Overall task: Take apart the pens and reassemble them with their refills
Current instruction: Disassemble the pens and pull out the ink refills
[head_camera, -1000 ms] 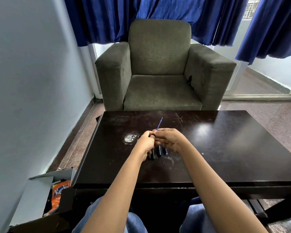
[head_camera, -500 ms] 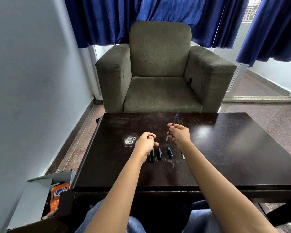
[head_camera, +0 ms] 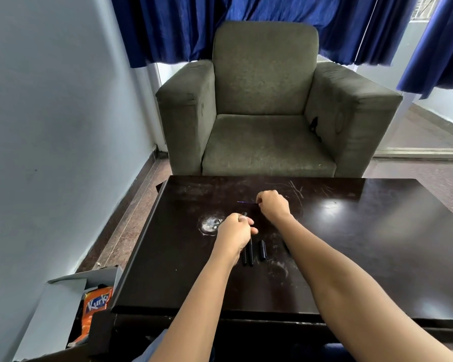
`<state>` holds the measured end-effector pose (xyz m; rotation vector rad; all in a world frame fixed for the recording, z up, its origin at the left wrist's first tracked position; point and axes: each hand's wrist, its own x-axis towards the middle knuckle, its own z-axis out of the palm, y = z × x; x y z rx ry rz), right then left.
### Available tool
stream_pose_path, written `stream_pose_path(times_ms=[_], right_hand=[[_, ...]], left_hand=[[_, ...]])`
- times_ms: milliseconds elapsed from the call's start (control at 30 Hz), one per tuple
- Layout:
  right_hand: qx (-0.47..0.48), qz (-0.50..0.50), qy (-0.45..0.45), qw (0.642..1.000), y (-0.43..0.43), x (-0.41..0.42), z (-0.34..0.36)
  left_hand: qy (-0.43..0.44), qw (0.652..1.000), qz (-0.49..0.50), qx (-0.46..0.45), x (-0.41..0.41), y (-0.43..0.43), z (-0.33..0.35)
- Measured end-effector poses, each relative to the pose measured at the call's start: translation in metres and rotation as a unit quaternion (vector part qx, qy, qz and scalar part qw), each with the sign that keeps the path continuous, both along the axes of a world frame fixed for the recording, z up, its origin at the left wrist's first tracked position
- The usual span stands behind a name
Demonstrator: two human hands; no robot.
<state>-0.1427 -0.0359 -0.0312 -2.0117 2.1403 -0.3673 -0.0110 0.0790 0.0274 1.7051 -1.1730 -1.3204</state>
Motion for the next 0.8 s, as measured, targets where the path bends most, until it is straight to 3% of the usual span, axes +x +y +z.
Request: stream_pose_path(times_ms=[267,800], right_hand=[[-0.036,0.024,0.046,0.998,-0.012,0.004,-0.024],[-0.026,0.034,0.0,0.999,-0.012,-0.003,-0.026]], left_hand=[[-0.018,1.0,-0.002,-0.024,0.0,-0.001,0.004],[-0.027,0.999,-0.015,-0.027,-0.003,0.003,0.009]])
